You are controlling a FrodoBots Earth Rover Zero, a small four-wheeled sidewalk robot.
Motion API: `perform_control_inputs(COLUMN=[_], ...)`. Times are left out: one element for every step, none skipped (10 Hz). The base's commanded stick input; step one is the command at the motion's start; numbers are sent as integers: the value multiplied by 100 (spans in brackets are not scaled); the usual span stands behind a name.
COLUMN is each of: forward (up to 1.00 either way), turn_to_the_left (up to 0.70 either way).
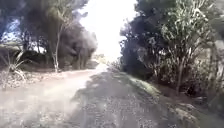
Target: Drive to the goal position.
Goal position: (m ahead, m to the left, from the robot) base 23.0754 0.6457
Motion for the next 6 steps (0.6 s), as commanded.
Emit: perform_control_inputs(forward=[70, 70, 70, 70, 70, 70], turn_to_the_left=[0, 0, 0, 0, 0, 0])
